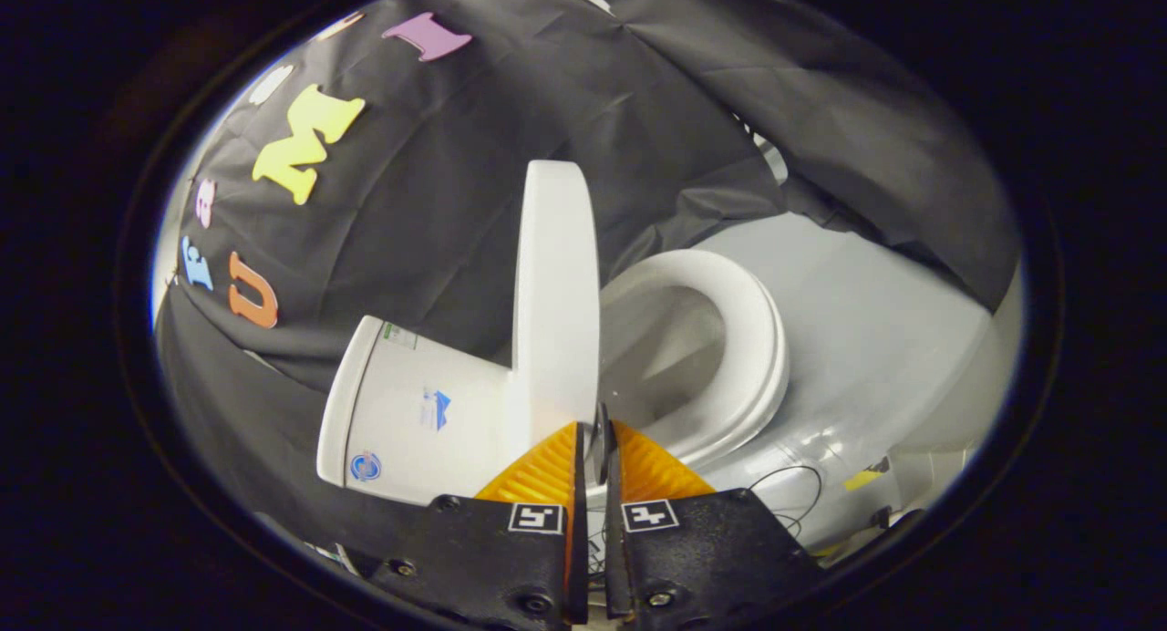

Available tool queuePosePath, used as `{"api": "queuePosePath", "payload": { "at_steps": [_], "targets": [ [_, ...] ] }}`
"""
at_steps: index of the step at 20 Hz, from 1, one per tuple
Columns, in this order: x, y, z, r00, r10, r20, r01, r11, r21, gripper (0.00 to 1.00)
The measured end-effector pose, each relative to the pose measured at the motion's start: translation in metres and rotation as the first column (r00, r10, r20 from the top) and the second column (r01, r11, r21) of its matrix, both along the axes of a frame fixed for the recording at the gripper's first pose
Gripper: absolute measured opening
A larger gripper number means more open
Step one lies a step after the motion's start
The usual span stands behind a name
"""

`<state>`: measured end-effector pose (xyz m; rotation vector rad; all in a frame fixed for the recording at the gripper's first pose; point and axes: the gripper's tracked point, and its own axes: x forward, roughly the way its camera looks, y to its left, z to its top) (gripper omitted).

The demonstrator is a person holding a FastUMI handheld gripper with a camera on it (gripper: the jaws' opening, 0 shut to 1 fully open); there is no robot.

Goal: Open the toilet lid.

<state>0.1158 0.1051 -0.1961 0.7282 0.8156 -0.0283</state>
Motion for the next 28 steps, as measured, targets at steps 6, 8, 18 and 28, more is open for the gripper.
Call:
{"api": "queuePosePath", "payload": {
  "at_steps": [6,8,18,28],
  "targets": [
    [0.001,0.024,0.020,1.000,0.015,0.022,-0.014,0.997,-0.073,0.10],
    [0.002,0.033,0.027,0.999,0.023,0.031,-0.020,0.995,-0.097,0.10],
    [0.005,0.074,0.056,0.993,0.085,0.077,-0.066,0.972,-0.225,0.10],
    [0.010,0.124,0.077,0.982,0.156,0.106,-0.111,0.932,-0.345,0.10]
  ]
}}
